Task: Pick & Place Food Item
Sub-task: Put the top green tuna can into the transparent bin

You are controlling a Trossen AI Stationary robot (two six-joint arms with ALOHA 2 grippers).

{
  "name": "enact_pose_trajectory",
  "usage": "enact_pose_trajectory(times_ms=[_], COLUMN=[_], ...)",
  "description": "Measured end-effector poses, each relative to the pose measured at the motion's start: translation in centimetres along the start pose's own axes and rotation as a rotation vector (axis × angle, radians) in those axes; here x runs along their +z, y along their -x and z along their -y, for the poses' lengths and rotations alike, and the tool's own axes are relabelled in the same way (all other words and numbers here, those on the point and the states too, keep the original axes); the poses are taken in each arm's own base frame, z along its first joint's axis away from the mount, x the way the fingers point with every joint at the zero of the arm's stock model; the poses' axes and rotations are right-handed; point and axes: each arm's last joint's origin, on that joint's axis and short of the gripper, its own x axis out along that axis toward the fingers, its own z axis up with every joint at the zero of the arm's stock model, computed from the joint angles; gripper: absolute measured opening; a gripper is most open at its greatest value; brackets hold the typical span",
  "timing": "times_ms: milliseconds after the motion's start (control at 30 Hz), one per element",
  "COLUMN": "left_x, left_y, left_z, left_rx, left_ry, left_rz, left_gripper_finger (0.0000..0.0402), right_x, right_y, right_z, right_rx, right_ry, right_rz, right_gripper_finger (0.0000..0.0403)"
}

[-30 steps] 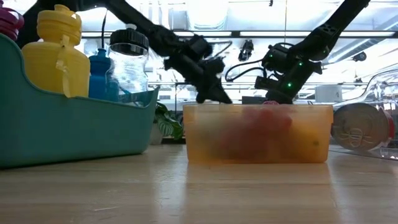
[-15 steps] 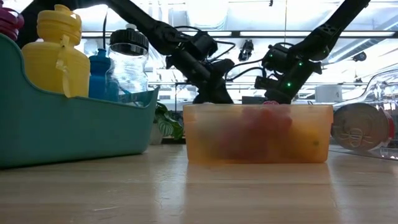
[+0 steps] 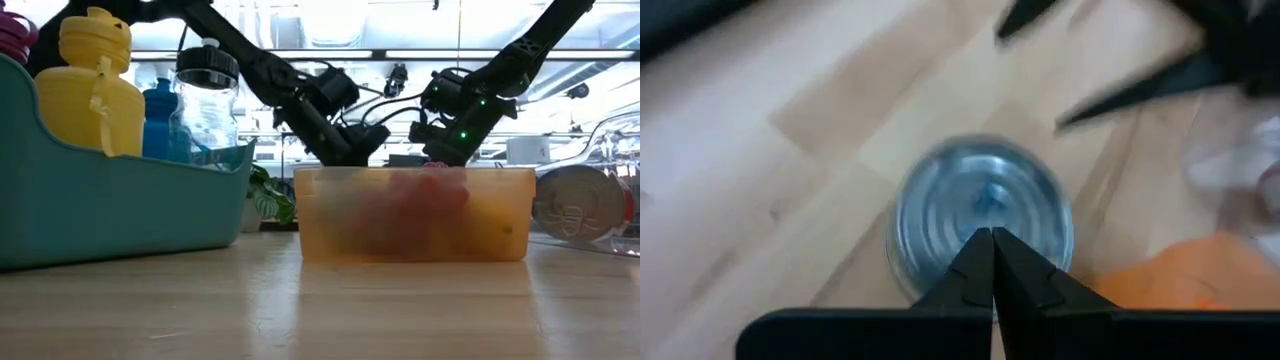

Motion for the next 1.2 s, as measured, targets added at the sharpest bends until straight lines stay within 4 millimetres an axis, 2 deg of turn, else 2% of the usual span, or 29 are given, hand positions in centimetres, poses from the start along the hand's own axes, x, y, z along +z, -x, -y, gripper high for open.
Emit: enact_pose_trajectory(times_ms=[100, 500, 867, 1200], left_x=[0.5, -0.8, -0.7, -1.4], left_y=[0.3, 0.2, 0.2, -0.8], left_z=[0.2, 0.4, 0.7, 0.7], left_rx=[-0.008, -0.011, 0.06, 0.098], left_ry=[0.004, 0.237, 0.241, 0.236], left_rz=[0.024, -0.099, -0.039, -0.044], left_gripper_finger=[0.0002, 0.0002, 0.0002, 0.0002], right_x=[0.0, -0.4, -0.4, -0.4], right_y=[0.0, -0.1, -0.2, -0.2], right_z=[-0.2, -0.4, -0.4, -0.5], right_rx=[0.004, 0.009, 0.01, 0.023], right_ry=[0.003, -0.001, 0.007, 0.012], right_rz=[0.001, -0.012, -0.01, -0.01], right_gripper_finger=[0.0227, 0.0227, 0.0227, 0.0226])
